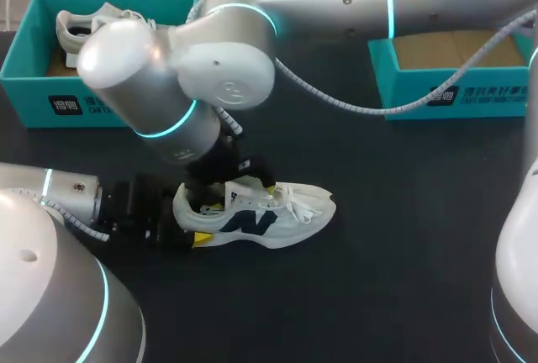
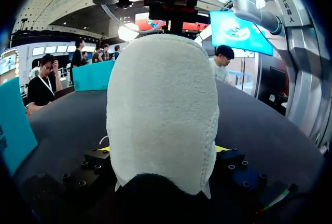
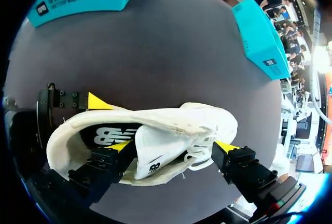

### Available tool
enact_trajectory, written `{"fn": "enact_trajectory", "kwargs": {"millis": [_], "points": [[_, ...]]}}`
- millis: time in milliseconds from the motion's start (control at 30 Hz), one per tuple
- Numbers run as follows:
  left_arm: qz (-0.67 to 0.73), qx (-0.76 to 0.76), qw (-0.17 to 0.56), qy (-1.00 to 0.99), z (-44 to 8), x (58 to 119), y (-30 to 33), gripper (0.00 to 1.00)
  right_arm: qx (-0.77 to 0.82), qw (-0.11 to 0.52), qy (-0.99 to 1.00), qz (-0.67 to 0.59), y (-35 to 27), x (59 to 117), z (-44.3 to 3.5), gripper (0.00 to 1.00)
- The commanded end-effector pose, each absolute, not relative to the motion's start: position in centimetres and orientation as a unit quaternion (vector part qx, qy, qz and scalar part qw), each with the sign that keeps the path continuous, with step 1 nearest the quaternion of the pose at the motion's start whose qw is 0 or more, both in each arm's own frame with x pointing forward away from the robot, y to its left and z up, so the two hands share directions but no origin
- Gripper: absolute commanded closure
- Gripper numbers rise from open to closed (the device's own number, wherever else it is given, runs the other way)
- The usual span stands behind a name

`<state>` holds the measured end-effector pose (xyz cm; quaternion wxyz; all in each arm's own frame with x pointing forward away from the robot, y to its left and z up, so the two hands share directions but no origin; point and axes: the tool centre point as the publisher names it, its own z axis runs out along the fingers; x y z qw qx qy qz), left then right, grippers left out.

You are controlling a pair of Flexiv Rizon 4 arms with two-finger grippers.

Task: Take the shoe out of the shoebox, open the shoe tongue, remove and reinsert the insole, then place the shoe into the shoebox

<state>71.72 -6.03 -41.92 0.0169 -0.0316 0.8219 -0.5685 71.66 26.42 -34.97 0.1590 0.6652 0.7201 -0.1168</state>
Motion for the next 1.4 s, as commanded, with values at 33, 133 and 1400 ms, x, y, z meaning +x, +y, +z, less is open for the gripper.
{"fn": "enact_trajectory", "kwargs": {"millis": [33,133,1400], "points": [[-0.569,-0.032,0.017,0.822,-42.3,71.7,-6.2,1.0,0.842,0.203,0.494,-0.081,25.9,71.5,-34.6,0.0],[-0.569,-0.032,0.017,0.822,-42.3,71.7,-6.2,1.0,0.845,0.214,0.483,-0.082,25.1,71.7,-34.0,0.0],[-0.569,-0.032,0.017,0.822,-42.3,71.7,-6.2,1.0,0.759,0.133,0.636,-0.041,19.8,72.3,-31.7,1.0]]}}
